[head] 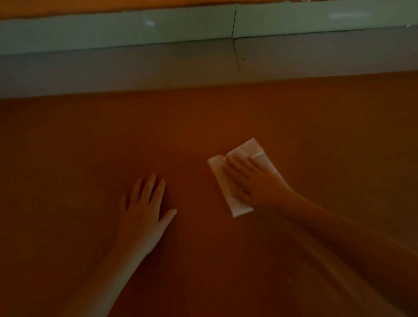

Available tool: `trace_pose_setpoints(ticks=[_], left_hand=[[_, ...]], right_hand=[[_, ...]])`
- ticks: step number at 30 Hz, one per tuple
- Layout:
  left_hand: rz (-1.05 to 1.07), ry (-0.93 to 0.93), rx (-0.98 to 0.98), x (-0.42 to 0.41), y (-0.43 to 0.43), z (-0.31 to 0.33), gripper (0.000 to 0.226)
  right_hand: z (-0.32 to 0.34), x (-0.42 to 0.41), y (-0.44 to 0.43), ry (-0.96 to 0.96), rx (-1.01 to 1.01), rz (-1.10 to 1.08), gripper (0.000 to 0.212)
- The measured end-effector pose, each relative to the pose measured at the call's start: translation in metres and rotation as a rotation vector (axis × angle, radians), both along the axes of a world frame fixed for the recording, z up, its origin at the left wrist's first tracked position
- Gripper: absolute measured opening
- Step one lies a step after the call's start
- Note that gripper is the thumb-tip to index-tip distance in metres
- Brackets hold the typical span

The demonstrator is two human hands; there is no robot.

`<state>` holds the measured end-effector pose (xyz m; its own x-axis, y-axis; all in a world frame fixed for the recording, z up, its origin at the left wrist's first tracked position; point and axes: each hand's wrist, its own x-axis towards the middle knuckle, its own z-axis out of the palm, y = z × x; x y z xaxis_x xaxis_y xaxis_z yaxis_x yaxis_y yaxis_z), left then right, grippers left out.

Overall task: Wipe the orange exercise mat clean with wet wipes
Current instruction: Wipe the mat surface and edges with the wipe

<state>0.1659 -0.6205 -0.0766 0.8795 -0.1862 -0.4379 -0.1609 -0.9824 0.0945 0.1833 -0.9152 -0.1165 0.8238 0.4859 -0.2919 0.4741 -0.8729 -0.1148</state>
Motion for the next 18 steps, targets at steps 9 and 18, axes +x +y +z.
trace_pose_setpoints(ticks=[9, 18], left_hand=[[-0.033, 0.011, 0.048, 0.005, -0.001, 0.005, 0.077], [-0.037, 0.128, 0.053, 0.008, -0.005, 0.01, 0.1]], right_hand=[[0.003, 0.026, 0.034, 0.035, 0.011, -0.02, 0.067], [0.009, 0.114, 0.018, 0.041, -0.021, -0.55, 0.065]])
